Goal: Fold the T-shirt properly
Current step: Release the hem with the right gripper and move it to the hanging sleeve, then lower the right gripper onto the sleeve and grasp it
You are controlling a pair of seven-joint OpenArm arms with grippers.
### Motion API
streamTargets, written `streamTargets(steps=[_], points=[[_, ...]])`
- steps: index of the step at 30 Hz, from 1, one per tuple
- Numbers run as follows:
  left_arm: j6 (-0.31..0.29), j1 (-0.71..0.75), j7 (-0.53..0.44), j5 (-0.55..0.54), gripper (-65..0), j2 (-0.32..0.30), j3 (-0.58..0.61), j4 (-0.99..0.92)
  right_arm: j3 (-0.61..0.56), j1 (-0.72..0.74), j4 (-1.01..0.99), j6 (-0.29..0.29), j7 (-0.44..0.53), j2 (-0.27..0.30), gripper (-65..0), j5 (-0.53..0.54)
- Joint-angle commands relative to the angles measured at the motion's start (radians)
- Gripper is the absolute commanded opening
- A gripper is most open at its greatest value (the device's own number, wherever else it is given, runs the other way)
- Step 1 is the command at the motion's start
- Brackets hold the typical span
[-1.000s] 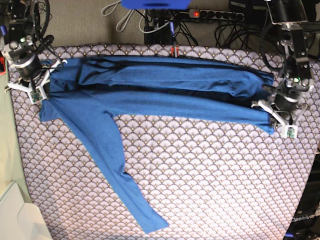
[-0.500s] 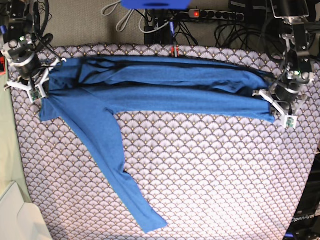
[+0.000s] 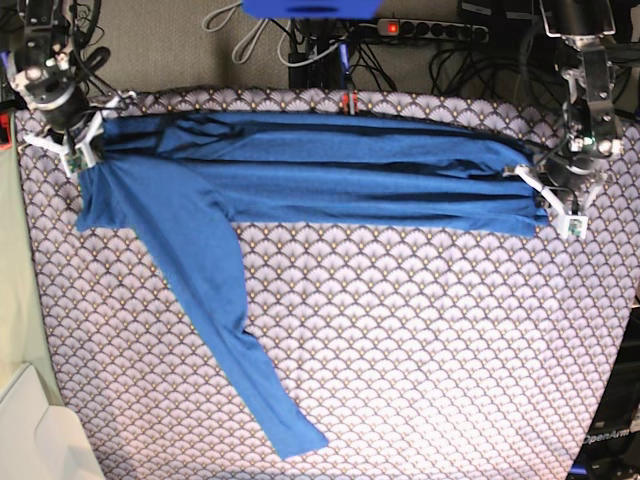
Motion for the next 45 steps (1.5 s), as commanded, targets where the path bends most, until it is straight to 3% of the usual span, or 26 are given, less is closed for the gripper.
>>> streamTargets(steps=[1,7,10,14,16,20,26,32,36,39,45], points=[[0.003,-0.015,-0.011,0.002,-64.2,-0.013,-0.004,0.006,0.007,0.004,0.016,-0.007,0.024,0.014,-65.0,0.001],[0.003,-0.017,-0.003,0.001,-63.5,-0.013,-0.004,0.000,0.009,0.012,0.016,-0.007,0.021,0.012,-65.0,0.001],[0.003,-0.014,-0.002,-0.003,-56.3,-0.013,-0.004,0.000,0.009,0.012,0.016,-0.007,0.021,0.012,-64.2,0.001],[0.003,-0.008,-0.002,-0.003,-38.1,-0.013,-0.004,0.000,0.009,0.013,0.019,-0.007,0.019,0.012,-53.7,0.001],[0.003,-0.008,-0.002,-0.003,-32.5,-0.013,-0.004,0.000,0.009,0.013,0.022,-0.007,0.019,0.012,-46.5,0.001],[0.003,-0.006,-0.002,-0.007,-28.2,-0.013,-0.004,0.007,0.015,0.013,0.025,-0.007,0.019,0.014,-36.1,0.001],[0.003,-0.006,-0.002,-0.007,-28.0,-0.013,-0.004,0.012,0.067,0.027,0.122,-0.007,0.009,0.015,-34.4,0.001],[0.003,-0.006,-0.002,-0.007,-28.0,-0.013,-0.004,0.012,0.052,0.225,0.176,-0.001,-0.206,0.019,-34.3,0.001],[0.003,-0.006,-0.002,-0.007,-28.0,-0.012,-0.004,0.010,-0.042,0.440,0.150,0.106,-0.373,-0.018,-34.3,-0.002],[0.003,-0.006,-0.002,-0.007,-28.2,-0.012,-0.004,0.010,-0.120,0.607,0.061,0.111,-0.466,-0.057,-34.3,-0.002],[0.003,-0.006,-0.002,-0.007,-28.2,-0.012,-0.004,0.010,-0.237,0.899,-0.309,0.109,-0.481,-0.132,-34.3,-0.003]])
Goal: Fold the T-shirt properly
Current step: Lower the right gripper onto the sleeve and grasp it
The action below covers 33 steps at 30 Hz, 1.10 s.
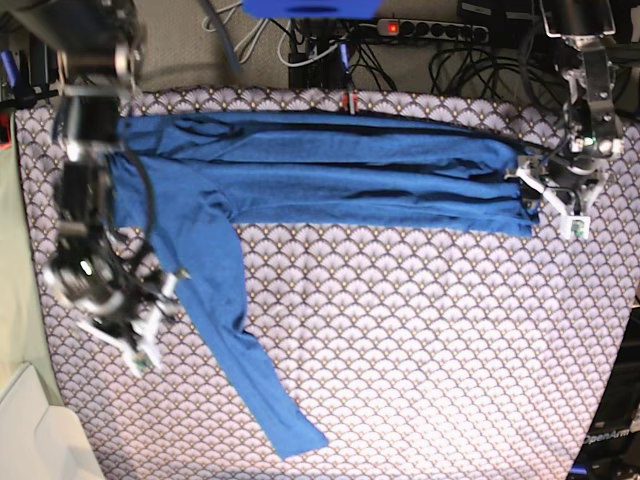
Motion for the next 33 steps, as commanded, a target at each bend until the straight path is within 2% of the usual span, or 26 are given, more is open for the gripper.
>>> streamTargets(steps=[1,7,11,14,18,23,28,33], points=[[-0.001,-0.009,0.003,0.002,-28.2,-0.013,-0.003,0.009,-0.006,0.074,-0.043,-0.005,0.030,0.003,-34.3,0.002],[-0.001,-0.011,0.003,0.001,-28.2,-0.013,-0.003,0.010,-0.035,0.260,-0.427,-0.011,0.200,-0.017,-34.4,0.002],[-0.001,-0.014,0.003,0.001,-28.2,-0.013,-0.003,0.009,-0.035,0.350,-0.663,-0.076,0.332,-0.017,-34.4,0.002],[-0.001,-0.015,0.003,0.001,-28.2,-0.013,-0.003,0.007,-0.035,0.381,-0.778,-0.091,0.418,-0.017,-34.4,0.002],[-0.001,-0.015,0.003,0.010,-28.2,0.009,-0.004,0.004,-0.035,0.384,-0.841,-0.094,0.504,-0.019,-34.4,0.002],[0.000,-0.017,0.003,0.010,-28.2,0.015,-0.004,0.001,-0.035,0.385,-0.899,-0.135,0.578,-0.020,-34.3,0.002],[0.000,-0.017,0.003,0.010,-28.2,0.016,-0.004,0.001,-0.036,0.378,-0.947,-0.135,0.631,-0.020,-34.3,0.002],[0.000,-0.017,0.003,0.010,-28.2,0.016,-0.004,0.000,-0.036,0.349,-0.947,-0.135,0.641,-0.023,-34.3,0.002]])
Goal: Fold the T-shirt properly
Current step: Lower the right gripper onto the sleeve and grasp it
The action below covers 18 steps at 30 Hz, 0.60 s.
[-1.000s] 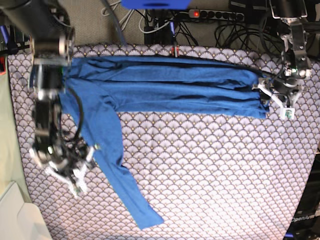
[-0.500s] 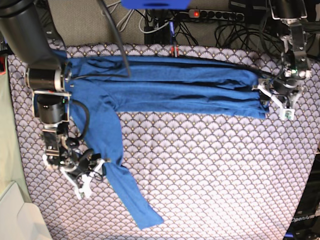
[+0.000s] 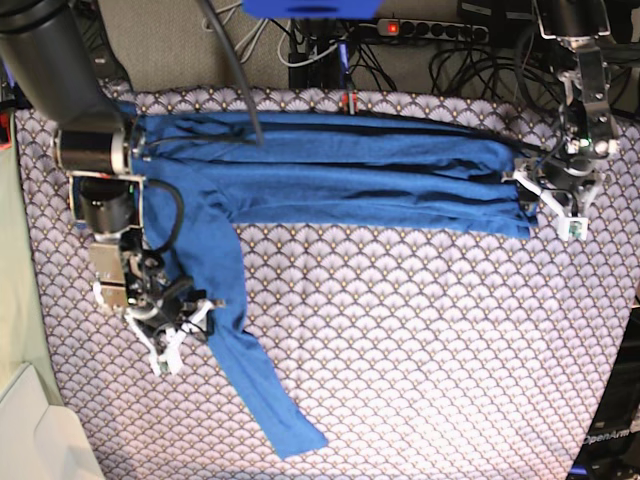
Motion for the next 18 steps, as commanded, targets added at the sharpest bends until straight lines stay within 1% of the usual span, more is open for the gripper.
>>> streamTargets(steps=[1,9,11,12,13,15,17,18], points=[[-0.007,-0.006,0.007,-0.001,-28.2,-0.006,-0.001,0.006,0.000,0.030,0.014,0.003,0.008,-0.005,-34.3,0.012],[-0.007,-0.006,0.007,-0.001,-28.2,-0.006,-0.001,0.006,0.000,0.027,0.014,0.003,0.010,-0.015,-34.8,0.012],[-0.007,-0.006,0.007,-0.001,-28.2,-0.006,-0.001,0.006,0.000,0.027,0.014,0.003,0.010,-0.015,-37.2,0.012],[-0.007,-0.006,0.007,-0.001,-28.2,-0.006,-0.001,0.005,0.000,0.021,0.014,0.003,0.011,-0.015,-39.7,0.012],[-0.007,-0.006,0.007,-0.001,-28.2,-0.006,-0.001,0.005,0.000,0.016,0.014,0.003,0.022,-0.015,-43.5,0.012],[-0.007,-0.006,0.007,-0.001,-28.2,-0.006,-0.001,0.005,0.000,0.007,0.014,0.003,0.053,-0.015,-53.5,0.012],[-0.005,-0.006,0.007,-0.001,-28.2,-0.006,-0.001,-0.003,0.000,-0.001,0.014,0.003,0.063,-0.015,-63.5,0.012],[-0.005,-0.006,0.007,-0.001,-28.2,-0.006,-0.001,-0.012,0.000,-0.002,0.014,0.003,0.063,-0.015,-65.0,0.012]])
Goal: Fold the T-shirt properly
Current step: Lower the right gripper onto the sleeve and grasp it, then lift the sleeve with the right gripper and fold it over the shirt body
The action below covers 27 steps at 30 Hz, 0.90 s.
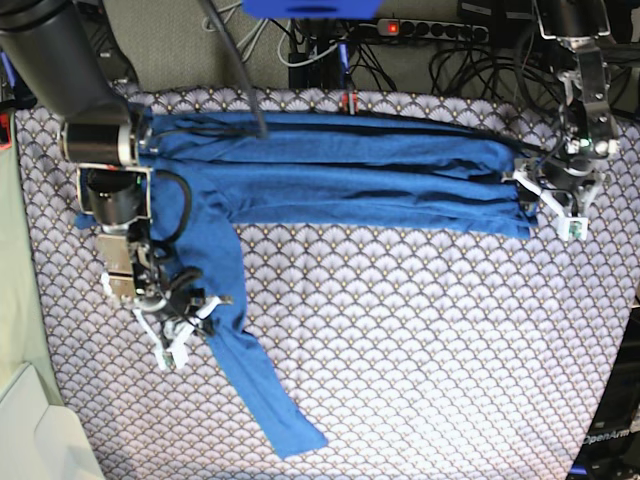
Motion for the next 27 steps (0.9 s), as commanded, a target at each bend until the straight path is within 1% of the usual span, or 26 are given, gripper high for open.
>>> streamTargets(steps=[1,14,16,20,25,27], points=[[-0.005,-0.005,0.016,0.006,-28.2,-0.006,-0.001,-0.006,0.000,0.022,0.013,0.005,-0.005,0.005,-65.0,-0.003],[-0.005,-0.018,0.016,0.006,-28.2,-0.006,-0.001,-0.026,-0.001,0.022,0.022,0.005,-0.011,0.009,-65.0,-0.003],[-0.005,-0.018,0.016,0.006,-28.2,-0.006,-0.001,-0.026,-0.001,0.017,0.065,0.005,-0.020,0.011,-65.0,-0.003],[-0.006,-0.012,0.016,0.006,-28.2,-0.006,-0.001,-0.021,-0.001,-0.029,0.237,0.005,-0.134,0.009,-65.0,-0.003],[-0.006,-0.010,0.016,0.006,-28.2,-0.006,-0.001,-0.020,0.000,-0.142,0.551,0.007,-0.263,0.003,-65.0,-0.003],[-0.006,-0.012,0.016,0.006,-28.2,-0.006,-0.001,-0.020,0.000,-0.191,0.679,0.007,-0.318,-0.009,-65.0,-0.003]])
